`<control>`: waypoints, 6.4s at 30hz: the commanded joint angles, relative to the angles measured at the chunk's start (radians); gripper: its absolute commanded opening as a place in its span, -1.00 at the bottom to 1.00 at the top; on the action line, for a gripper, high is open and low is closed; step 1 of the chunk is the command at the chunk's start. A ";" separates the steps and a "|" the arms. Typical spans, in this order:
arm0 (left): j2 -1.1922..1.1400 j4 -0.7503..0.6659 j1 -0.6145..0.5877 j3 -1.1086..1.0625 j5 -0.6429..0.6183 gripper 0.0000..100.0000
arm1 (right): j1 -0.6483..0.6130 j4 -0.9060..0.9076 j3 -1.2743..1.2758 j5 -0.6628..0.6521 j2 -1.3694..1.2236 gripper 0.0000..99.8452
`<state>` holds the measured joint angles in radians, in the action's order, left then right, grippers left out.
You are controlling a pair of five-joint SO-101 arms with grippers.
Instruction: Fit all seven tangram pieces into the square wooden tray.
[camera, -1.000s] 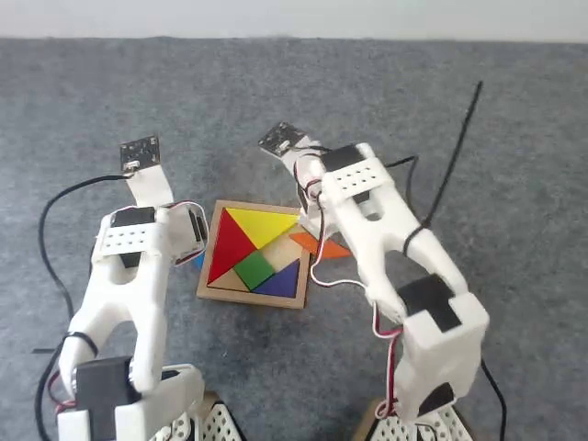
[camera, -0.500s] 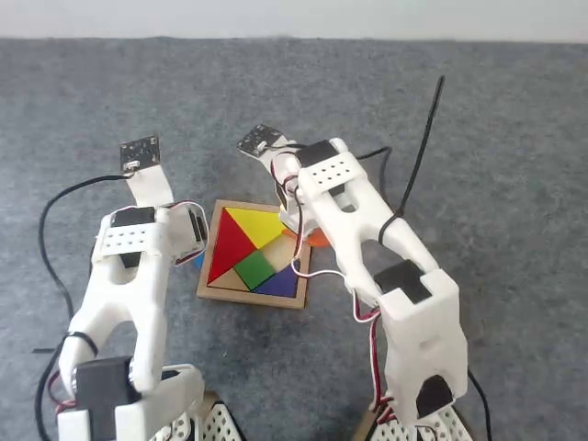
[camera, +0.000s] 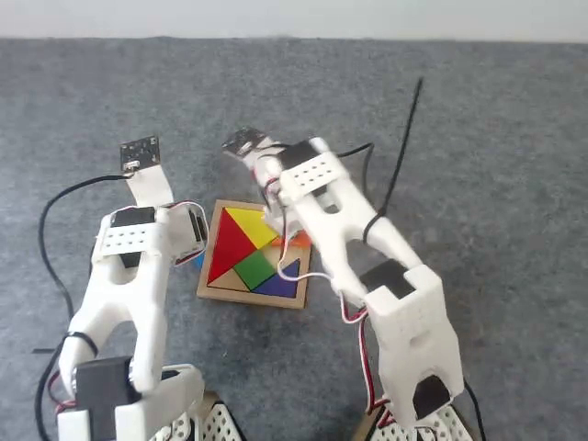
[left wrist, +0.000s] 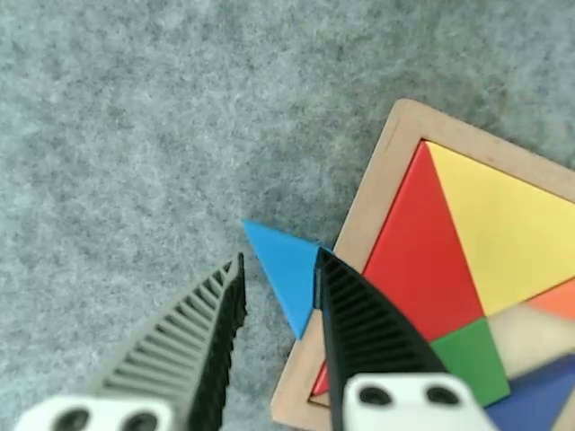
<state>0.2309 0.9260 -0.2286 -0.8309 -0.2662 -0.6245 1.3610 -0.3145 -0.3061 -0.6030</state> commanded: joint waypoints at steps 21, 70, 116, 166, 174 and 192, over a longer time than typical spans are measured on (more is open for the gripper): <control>0.043 -0.017 -0.009 0.005 0.006 -0.75 | 0.059 0.188 -0.075 -0.094 0.048 -0.46; 0.043 -0.015 -0.008 0.005 0.006 -0.75 | 0.077 0.259 -0.173 -0.367 0.064 -0.99; 0.051 -0.015 -0.158 0.027 -0.041 -0.75 | -0.068 0.242 -0.112 -1.172 0.035 -0.98; 0.051 -0.012 -0.218 0.048 -0.043 -0.75 | -0.090 0.097 -0.025 -1.261 0.097 -0.98; 0.049 -0.015 -0.219 0.045 -0.043 -0.75 | -0.110 0.079 -0.031 -1.387 0.035 -0.98; 0.049 -0.015 -0.216 0.048 -0.043 -0.75 | -0.101 0.047 -0.031 -1.284 0.079 -0.98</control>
<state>0.2325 0.9260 -0.4404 -0.8309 -0.3000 -0.7227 1.4377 -0.3330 -1.6533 -0.5800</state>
